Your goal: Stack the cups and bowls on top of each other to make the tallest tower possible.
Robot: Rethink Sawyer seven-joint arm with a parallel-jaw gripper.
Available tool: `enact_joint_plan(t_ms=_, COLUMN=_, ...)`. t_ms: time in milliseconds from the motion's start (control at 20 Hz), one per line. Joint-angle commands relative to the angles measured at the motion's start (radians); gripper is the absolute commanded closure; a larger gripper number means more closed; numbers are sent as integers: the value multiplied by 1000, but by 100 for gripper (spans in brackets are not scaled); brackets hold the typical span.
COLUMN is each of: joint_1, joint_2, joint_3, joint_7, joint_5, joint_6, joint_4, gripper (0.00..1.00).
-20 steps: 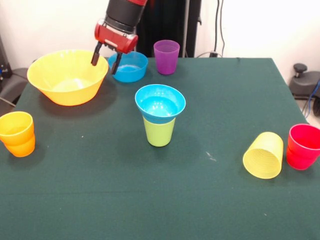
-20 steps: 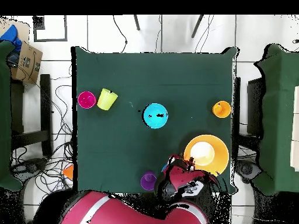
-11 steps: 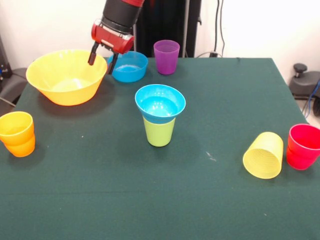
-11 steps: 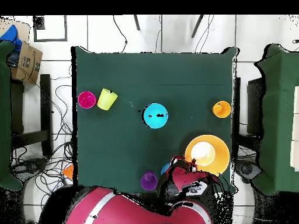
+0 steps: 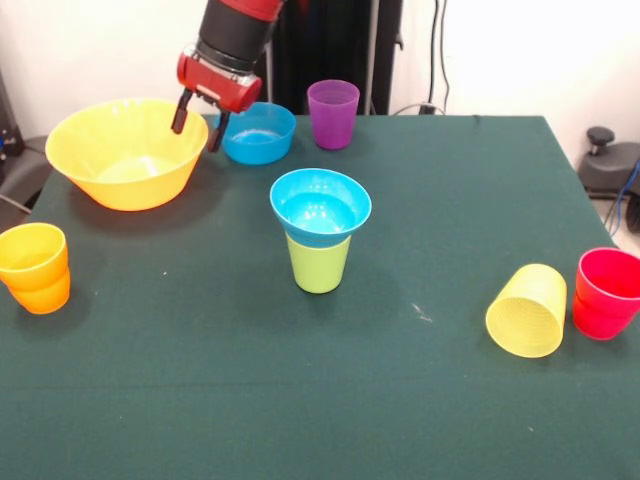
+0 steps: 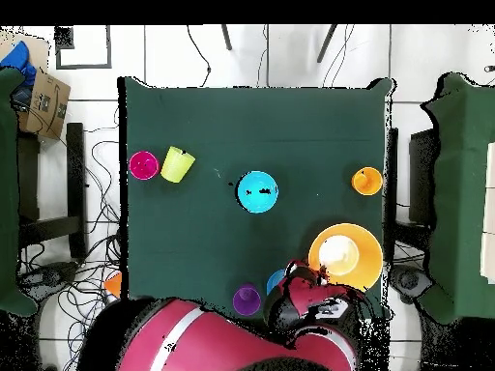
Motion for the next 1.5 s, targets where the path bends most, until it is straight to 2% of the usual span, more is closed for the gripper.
enact_joint_plan(t_ms=50, joint_1=2, joint_2=64, joint_3=113, joint_7=63, joint_5=53, joint_6=-17, joint_4=-104, gripper=0)
enact_joint_plan(t_ms=350, joint_1=10, joint_2=92, joint_3=102, joint_7=68, joint_5=67, joint_6=-47, joint_4=-111, gripper=0)
enact_joint_plan(t_ms=600, joint_1=-3, joint_2=87, joint_3=111, joint_7=67, joint_5=49, joint_6=-67, joint_4=-107, gripper=0)
enact_joint_plan(t_ms=650, joint_1=-8, joint_2=84, joint_3=116, joint_7=66, joint_5=43, joint_6=-71, joint_4=-106, gripper=100)
enact_joint_plan(t_ms=800, joint_1=-32, joint_2=69, joint_3=142, joint_7=63, joint_5=20, joint_6=-56, joint_4=-104, gripper=100)
enact_joint_plan(t_ms=950, joint_1=-18, joint_2=68, joint_3=132, joint_7=64, joint_5=38, joint_6=-29, joint_4=-105, gripper=100)
enact_joint_plan(t_ms=1250, joint_1=-31, joint_2=44, joint_3=154, joint_7=56, joint_5=26, joint_6=4, joint_4=-101, gripper=100)
enact_joint_plan(t_ms=1500, joint_1=-20, joint_2=48, joint_3=144, joint_7=58, joint_5=39, joint_6=-4, joint_4=-104, gripper=100)
